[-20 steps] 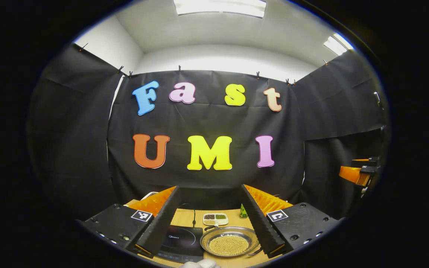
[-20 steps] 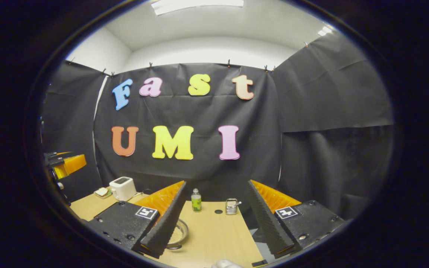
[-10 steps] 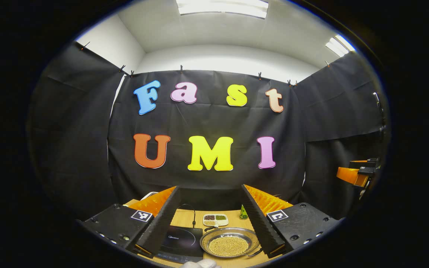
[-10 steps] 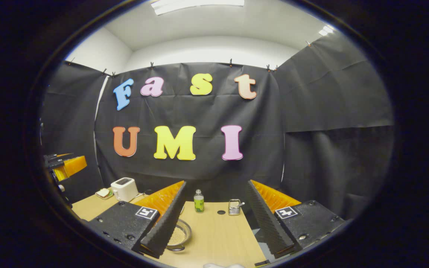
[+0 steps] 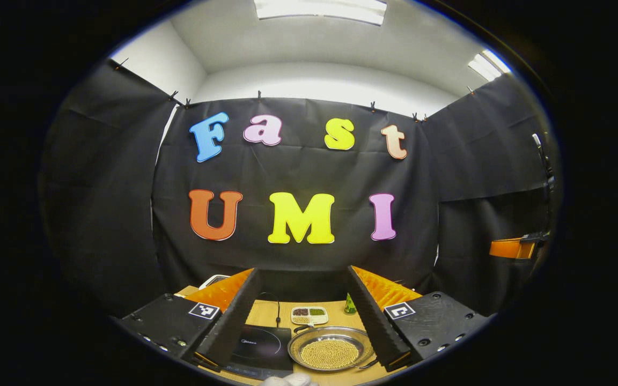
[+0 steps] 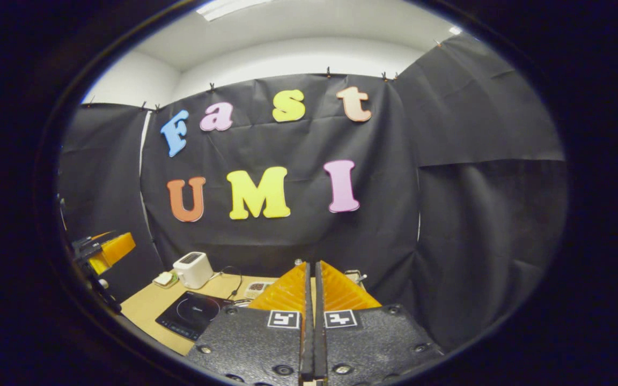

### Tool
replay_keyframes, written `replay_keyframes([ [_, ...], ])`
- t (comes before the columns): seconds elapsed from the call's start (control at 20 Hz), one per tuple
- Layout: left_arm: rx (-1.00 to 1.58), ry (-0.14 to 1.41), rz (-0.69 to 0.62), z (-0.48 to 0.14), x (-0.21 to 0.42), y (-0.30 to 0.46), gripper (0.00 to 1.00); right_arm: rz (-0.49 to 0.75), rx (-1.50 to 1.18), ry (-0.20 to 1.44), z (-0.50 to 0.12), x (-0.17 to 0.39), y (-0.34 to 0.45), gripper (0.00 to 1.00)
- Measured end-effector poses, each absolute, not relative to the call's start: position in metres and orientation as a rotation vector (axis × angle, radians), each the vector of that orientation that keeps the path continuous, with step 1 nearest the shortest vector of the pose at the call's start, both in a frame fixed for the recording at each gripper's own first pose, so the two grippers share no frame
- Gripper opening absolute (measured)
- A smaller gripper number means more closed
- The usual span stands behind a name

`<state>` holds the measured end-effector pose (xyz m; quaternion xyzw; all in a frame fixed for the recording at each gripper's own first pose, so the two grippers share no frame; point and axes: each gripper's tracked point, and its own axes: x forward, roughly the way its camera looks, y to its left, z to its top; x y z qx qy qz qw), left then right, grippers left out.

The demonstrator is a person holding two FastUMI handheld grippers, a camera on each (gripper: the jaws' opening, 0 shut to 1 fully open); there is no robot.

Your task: First push the handle of the pot to place it horizontally, then grasp the pot with both hands and set it on the induction cooktop.

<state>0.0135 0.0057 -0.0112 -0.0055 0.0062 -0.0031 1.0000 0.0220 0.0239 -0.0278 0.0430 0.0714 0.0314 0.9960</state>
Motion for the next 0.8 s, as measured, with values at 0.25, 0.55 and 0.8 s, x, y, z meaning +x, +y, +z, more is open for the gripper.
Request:
replay_keyframes([
  [0.25,-0.013,0.022,0.001,-0.018,0.015,0.014,0.95,0.094,0.048,0.240,-0.075,0.033,0.050,0.01],
  [0.55,-0.022,0.025,0.019,-0.022,0.009,0.031,0.95,0.207,0.005,0.440,-0.186,0.034,0.104,0.04],
  [0.8,-0.018,0.043,0.045,-0.028,-0.003,0.046,0.95,0.290,-0.086,0.592,-0.271,0.020,0.142,0.04],
])
